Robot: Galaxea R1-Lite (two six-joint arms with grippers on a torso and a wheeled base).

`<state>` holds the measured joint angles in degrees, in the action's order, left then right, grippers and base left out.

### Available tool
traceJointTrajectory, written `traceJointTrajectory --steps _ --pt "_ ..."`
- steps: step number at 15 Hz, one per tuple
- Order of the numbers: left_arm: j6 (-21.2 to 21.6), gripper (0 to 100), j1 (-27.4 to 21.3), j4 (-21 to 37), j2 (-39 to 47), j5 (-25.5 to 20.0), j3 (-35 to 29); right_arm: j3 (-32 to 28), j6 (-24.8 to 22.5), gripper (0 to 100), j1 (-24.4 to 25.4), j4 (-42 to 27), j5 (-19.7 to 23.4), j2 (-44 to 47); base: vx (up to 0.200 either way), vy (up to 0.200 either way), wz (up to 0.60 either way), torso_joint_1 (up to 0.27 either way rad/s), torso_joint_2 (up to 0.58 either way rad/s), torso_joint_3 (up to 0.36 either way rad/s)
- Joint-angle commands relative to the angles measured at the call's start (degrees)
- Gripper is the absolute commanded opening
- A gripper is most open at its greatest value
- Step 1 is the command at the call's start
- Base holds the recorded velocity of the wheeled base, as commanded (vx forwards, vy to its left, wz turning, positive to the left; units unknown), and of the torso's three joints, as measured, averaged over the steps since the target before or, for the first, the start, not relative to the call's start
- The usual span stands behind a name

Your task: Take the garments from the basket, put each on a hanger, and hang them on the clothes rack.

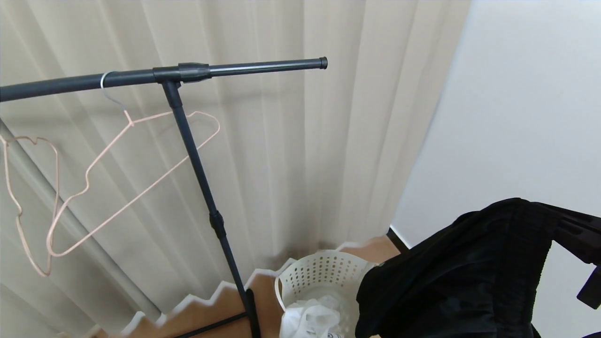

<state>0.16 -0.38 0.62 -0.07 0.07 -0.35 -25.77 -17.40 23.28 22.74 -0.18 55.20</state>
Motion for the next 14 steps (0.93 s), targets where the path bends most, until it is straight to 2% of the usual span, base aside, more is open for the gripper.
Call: traceJointTrajectory --steps 1,6,14 --pt "0.02 100 0.03 -0.01 0.07 0.01 0.00 -0.07 -0.01 0 0.01 0.03 0.01 0.17 0.000 0.000 0.00 0.232 -0.57 -0.251" --pt "0.02 100 0.03 -0.09 0.07 0.10 0.00 0.19 -0.01 0 0.01 0.03 0.01 0.00 0.000 0.000 0.00 0.233 -0.58 -0.263" --pt "-0.16 100 0.03 -0.09 0.07 0.28 0.09 0.37 -0.01 0 0.01 0.03 0.01 0.08 0.000 0.000 0.00 0.165 -0.39 -0.218"
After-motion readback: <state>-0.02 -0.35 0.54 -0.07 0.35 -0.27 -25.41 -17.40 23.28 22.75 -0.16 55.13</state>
